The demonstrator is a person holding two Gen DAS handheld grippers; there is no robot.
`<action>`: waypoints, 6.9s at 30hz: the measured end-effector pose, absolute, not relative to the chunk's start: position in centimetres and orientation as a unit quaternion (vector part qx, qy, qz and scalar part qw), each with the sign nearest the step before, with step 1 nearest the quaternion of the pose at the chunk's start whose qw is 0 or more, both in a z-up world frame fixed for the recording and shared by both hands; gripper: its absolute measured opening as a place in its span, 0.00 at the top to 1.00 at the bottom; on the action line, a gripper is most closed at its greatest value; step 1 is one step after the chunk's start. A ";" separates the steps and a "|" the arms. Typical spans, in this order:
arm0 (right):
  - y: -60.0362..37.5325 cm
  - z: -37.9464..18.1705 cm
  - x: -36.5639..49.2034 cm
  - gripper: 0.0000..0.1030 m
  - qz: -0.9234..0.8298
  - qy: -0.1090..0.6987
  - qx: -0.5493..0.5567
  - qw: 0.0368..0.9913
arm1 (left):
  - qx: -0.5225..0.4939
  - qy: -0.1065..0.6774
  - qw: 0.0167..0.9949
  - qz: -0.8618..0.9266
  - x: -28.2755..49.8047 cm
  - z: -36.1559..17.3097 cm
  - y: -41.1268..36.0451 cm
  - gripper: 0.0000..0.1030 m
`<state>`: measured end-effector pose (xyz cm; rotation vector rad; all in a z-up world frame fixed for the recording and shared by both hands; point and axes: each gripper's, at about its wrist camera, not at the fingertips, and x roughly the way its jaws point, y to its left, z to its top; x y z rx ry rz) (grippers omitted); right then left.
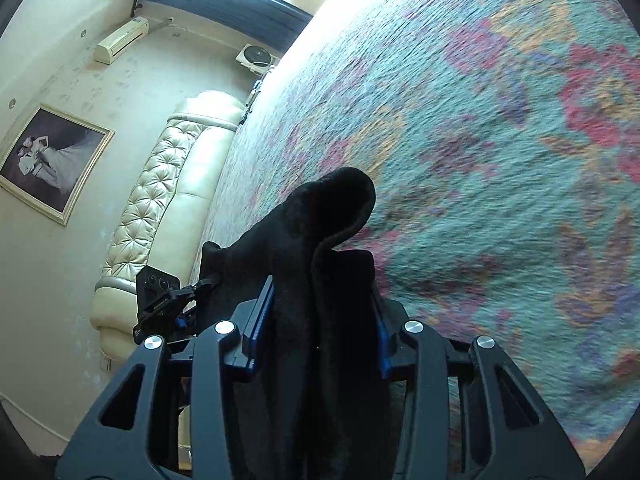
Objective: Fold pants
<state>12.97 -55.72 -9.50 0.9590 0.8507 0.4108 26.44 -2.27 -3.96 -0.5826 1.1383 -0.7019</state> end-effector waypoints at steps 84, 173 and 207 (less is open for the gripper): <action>-41.8 -10.2 12.1 0.66 0.201 0.456 0.472 0.727 | -0.330 0.515 0.754 -0.239 18.8 -5.7 13.8 0.58; -48.5 -9.3 17.7 0.33 0.145 0.423 0.488 0.749 | -0.158 0.457 0.835 -0.261 17.5 -1.2 12.2 0.37; -48.2 -9.4 7.9 0.13 0.108 0.423 0.477 0.763 | -0.170 0.504 0.822 -0.203 18.7 -5.1 13.1 0.14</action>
